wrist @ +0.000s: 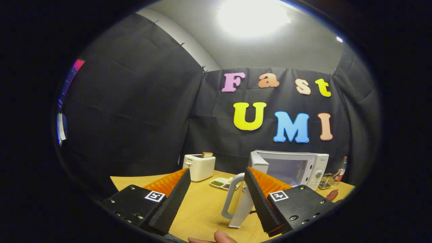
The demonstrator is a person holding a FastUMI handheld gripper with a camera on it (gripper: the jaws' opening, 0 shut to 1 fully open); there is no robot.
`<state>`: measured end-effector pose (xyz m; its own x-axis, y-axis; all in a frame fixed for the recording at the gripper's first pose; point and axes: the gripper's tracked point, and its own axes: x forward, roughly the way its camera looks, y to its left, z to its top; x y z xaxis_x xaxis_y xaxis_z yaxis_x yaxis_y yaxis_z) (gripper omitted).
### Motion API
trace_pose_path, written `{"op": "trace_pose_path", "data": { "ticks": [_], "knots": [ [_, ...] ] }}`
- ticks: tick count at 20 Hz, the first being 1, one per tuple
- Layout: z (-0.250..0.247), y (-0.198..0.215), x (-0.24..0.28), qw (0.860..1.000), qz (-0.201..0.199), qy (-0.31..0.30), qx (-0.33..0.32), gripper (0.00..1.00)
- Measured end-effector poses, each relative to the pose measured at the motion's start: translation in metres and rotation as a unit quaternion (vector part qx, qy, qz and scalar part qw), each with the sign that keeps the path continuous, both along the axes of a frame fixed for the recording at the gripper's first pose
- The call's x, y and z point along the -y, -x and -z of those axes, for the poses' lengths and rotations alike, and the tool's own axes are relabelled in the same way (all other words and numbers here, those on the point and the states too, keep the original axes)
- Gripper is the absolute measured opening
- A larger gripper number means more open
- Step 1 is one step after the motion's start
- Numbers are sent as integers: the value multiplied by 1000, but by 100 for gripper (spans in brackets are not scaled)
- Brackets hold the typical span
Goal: Open the microwave, put the food inside, and close the microwave door.
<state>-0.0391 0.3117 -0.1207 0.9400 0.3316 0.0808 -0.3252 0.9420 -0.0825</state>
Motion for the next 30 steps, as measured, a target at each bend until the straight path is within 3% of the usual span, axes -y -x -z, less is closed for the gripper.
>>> {"op": "trace_pose_path", "data": {
  "ticks": [7, 15, 18, 22, 26, 30],
  "knots": [
    [0, 2, 118, 999, 26, 19, -8, 96],
    [50, -26, 313, 985, 165, 26, -48, 96],
    [64, -33, 364, 976, 210, 44, -47, 96],
    [97, -48, 395, 976, 199, -7, -93, 97],
    [128, -73, 395, 973, 142, -91, -155, 97],
    [160, -101, 399, 943, 98, -211, -238, 96]
  ]
}}
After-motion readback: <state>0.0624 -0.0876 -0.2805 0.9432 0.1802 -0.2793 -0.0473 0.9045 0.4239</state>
